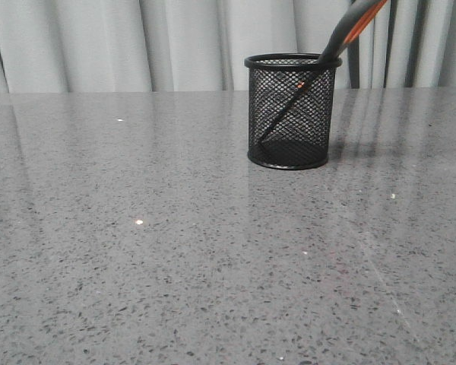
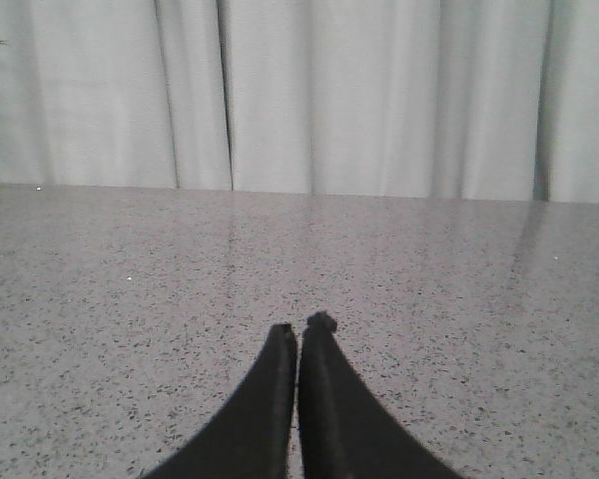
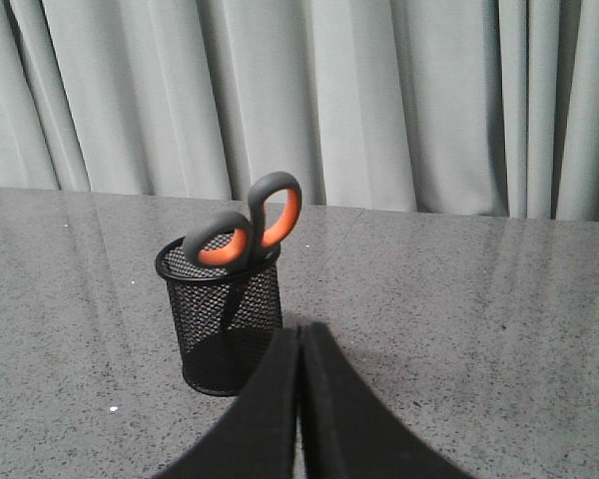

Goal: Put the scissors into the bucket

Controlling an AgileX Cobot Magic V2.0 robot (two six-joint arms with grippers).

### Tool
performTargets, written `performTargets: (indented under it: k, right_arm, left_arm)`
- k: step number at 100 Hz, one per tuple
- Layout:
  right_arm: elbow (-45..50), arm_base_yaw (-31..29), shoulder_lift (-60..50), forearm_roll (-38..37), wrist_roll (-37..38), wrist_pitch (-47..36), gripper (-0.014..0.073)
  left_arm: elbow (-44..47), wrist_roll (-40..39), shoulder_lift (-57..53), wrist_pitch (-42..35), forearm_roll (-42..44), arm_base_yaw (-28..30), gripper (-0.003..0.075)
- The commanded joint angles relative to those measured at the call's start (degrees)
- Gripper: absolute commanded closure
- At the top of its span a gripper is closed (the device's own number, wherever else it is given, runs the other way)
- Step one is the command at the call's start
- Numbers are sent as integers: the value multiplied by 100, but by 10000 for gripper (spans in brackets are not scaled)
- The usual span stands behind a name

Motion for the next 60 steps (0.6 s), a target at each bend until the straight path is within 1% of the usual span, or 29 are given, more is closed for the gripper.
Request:
performTargets:
  k: [1,22,29,35,60]
  right_arm:
    - [-168,3,51,7,-23,-432,639]
    - [-168,3,51,7,-23,-432,639]
    - [-168,3,51,7,-23,-432,639]
    - [-168,3,51,7,-23,-432,639]
    - [-168,3,51,7,-23,-432,639]
  left_arm:
    - [234,-241,-159,-235,162,-92,740]
    - [234,-241,-159,-90,293,-480,740]
    - [234,-241,-159,-91,193,-482,740]
    - [234,-241,-159,-103,-62,-482,740]
    - [234,-241,-159,-141,-77,-482,740]
